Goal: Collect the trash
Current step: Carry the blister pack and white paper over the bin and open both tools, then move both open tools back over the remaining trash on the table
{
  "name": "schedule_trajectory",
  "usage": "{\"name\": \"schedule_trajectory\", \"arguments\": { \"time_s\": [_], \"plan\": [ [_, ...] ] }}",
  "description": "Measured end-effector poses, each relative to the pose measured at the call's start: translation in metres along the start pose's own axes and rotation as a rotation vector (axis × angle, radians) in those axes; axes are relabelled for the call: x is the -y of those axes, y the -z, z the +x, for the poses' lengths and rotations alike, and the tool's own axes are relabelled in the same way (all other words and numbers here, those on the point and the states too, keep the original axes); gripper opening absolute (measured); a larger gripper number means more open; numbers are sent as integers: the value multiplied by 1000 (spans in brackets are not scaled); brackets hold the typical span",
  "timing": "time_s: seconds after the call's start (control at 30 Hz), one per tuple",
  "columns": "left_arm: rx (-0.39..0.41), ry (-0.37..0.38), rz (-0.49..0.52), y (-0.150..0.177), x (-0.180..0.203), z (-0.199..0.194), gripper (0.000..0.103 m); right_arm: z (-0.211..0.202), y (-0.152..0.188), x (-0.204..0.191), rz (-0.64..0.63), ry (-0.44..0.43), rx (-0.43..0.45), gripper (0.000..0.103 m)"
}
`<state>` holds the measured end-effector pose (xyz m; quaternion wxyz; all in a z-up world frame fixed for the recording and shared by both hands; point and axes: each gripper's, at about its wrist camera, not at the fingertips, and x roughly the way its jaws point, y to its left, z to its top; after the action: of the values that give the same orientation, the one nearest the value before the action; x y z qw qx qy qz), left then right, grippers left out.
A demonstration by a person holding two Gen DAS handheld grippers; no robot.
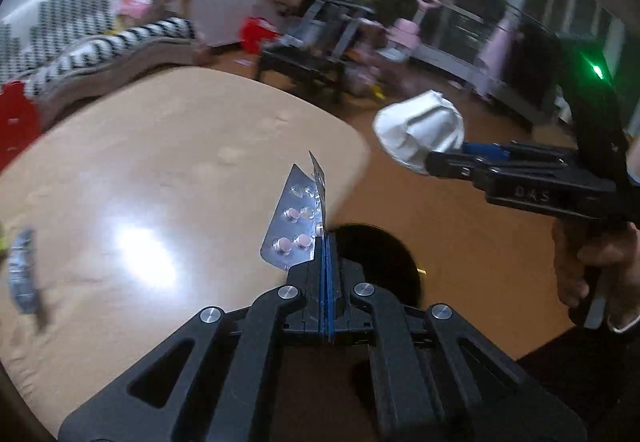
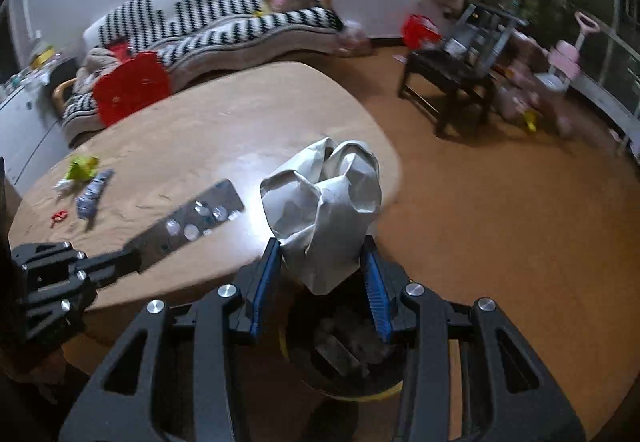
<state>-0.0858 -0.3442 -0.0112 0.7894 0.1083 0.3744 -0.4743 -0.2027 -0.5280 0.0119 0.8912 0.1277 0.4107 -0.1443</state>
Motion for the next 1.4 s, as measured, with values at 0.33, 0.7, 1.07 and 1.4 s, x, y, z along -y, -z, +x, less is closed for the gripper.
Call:
{"name": "schedule_trajectory", "arguments": {
  "time_s": [0.33,0.7,1.07,1.4],
  "plan": [
    [-161,74,69,11,50,87,0,33,46,66,135,-8,-198,41],
    [-219,80,65,6,52,125,0,41,48,67,137,-19,-222,41],
    [-226,91,58,7,49,125,0,43,44,65,125,-24,-223,43],
    [-192,74,51,4,48,108,79,30,31,55,121,-1,-160,76]
  ]
}}
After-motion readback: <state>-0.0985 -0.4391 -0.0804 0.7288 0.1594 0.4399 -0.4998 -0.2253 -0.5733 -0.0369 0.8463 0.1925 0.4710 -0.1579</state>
